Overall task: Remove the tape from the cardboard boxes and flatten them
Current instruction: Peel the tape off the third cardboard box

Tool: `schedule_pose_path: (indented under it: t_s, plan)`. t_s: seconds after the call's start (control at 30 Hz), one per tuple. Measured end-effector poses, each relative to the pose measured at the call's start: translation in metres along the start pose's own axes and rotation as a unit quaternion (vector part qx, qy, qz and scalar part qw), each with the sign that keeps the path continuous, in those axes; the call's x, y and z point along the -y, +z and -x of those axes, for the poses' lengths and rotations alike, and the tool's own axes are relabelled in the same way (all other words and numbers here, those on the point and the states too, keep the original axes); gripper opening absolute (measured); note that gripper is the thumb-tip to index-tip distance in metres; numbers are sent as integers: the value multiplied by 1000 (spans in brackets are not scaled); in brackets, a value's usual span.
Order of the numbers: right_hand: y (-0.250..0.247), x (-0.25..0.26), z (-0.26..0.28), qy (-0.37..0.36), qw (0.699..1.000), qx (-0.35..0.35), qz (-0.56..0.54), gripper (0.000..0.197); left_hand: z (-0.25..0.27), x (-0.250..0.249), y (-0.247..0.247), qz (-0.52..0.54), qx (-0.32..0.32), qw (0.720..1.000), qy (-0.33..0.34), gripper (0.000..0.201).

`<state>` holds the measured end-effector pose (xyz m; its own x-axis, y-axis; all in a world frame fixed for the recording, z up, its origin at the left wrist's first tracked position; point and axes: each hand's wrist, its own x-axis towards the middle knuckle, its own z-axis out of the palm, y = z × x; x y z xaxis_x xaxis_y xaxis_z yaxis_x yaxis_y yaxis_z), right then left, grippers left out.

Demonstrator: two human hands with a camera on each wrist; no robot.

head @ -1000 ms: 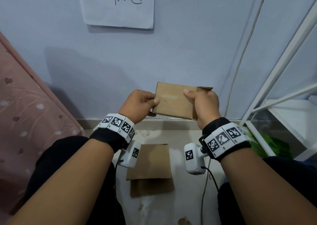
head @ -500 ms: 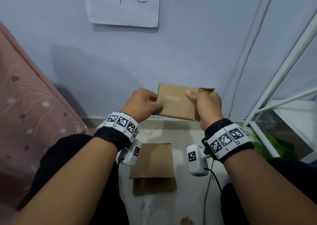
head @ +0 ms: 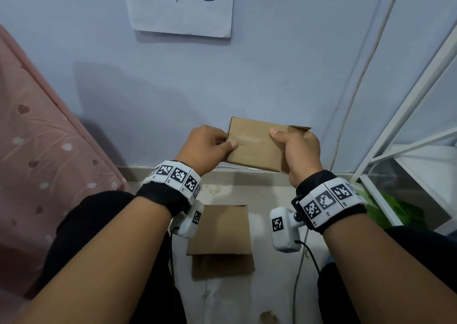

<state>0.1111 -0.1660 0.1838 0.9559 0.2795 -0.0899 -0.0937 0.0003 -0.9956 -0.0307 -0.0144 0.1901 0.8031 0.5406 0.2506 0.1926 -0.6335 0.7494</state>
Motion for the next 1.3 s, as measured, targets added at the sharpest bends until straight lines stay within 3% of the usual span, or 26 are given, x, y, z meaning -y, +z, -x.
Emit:
schedule_pose_path:
  t_s: [0.13,0.37,0.57,0.67,0.83,0.93,1.07,1.3]
  plan:
    - [1,-3,-4,4,1000,0,5,78,-3,5,-4,30,34,999,-20,42]
    - [3,2,9,1,1000,-9,8,65,2,-3,-2,-64,13,998,9,27]
    - [7,3,13,-19,1000,-12,10,64,4,-15,-2,-108,-12,994,15,36]
    - [5,4,10,-21,999,-24,10,68,5,-11,-3,-57,-5,998,13,28]
    - [3,5,7,-21,1000,-20,9,69,7,-7,-8,23,29,999,1,48]
    - [5,4,8,-25,1000,-16,8,68,8,-7,-10,37,29,999,-7,37]
    - [6,4,11,-30,999,-14,3,67,10,-11,-11,27,19,999,-6,14]
    - [8,2,15,-20,1000,-5,-2,64,6,-9,-7,-38,-7,999,-16,22]
